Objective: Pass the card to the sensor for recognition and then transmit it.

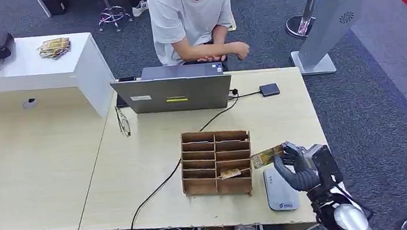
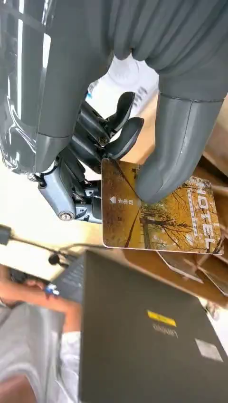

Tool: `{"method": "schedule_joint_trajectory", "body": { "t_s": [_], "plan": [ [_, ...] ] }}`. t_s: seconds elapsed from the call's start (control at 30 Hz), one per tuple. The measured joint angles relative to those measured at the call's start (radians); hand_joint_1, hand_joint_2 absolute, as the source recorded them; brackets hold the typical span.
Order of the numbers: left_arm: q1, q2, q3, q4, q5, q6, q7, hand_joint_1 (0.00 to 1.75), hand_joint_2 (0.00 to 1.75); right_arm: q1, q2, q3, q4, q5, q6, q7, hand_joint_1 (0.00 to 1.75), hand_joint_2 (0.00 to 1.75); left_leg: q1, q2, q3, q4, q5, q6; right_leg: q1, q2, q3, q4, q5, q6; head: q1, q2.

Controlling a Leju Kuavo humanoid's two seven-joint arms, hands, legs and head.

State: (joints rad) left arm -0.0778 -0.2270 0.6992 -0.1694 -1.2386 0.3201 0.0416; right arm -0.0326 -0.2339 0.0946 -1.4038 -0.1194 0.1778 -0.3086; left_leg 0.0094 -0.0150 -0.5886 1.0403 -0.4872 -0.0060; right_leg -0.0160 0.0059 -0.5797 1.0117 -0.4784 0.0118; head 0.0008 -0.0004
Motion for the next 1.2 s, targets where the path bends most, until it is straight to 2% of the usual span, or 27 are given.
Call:
{"method": "schedule_joint_trajectory", "body": {
  "t_s": [0.6,1.2],
  "plan": [
    [0.002,0.000,0.015,0.000,0.003,0.006,-0.002,0.00,0.00,0.081,-0.090,-0.054,0.013,0.033,0.029,0.052,1.75,1.75,0.000,0.000,0.000,0.000,0.000,0.000,0.000,0.000,0.000,0.000,0.000,0.000,0.001,0.000],
    [0.003,0.000,0.016,0.000,0.000,0.006,-0.002,0.00,0.00,0.125,-0.183,-0.034,0.012,0.180,0.014,0.098,1.75,1.75,0.000,0.000,0.000,0.000,0.000,0.000,0.000,0.000,0.000,0.000,0.000,0.000,0.000,0.000]
  ]
}}
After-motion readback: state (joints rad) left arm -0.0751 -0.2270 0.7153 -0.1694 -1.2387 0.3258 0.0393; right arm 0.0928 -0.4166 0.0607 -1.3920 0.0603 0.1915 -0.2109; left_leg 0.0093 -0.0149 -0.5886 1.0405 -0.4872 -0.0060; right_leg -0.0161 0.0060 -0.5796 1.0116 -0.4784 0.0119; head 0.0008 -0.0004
